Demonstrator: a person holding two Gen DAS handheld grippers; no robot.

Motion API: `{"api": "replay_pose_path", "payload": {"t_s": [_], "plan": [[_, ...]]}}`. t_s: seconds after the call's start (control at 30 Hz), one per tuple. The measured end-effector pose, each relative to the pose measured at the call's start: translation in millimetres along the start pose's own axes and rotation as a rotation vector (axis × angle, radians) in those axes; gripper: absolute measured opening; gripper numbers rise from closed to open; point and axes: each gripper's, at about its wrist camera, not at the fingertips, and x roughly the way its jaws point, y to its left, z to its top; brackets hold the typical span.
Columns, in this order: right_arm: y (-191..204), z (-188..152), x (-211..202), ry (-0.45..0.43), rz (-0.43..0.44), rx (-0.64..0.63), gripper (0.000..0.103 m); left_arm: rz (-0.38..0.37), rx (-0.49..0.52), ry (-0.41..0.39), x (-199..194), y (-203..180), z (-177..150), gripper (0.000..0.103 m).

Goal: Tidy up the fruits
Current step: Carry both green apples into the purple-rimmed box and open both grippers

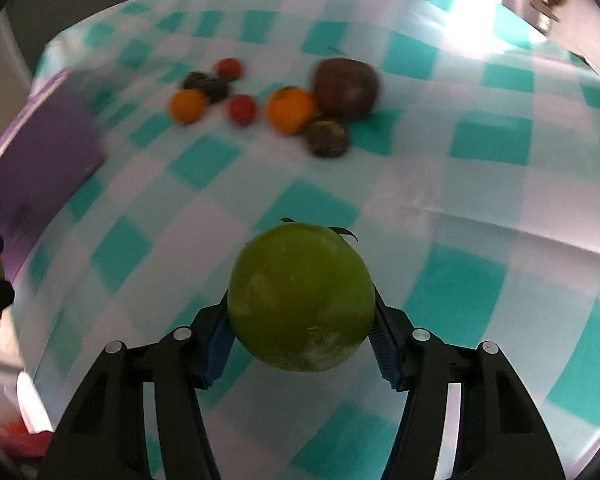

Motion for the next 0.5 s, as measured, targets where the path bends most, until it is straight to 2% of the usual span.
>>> {"api": "replay_pose_path", "payload": {"t_s": [0.13, 0.33, 0.5], "plan": [[37, 20, -27, -0.064, 0.092, -0.070, 0.059, 0.040, -0.136, -0.064, -44, 35, -4, 0.069], [109, 88, -82, -0.199, 0.272, -0.201, 0.059, 0.088, -0.370, -0.174, -96, 101, 2, 0.069], [168, 142, -104, -0.219, 0.403, -0.264, 0.059, 0.127, -0.529, -0.198, -117, 169, 10, 0.069]]}}
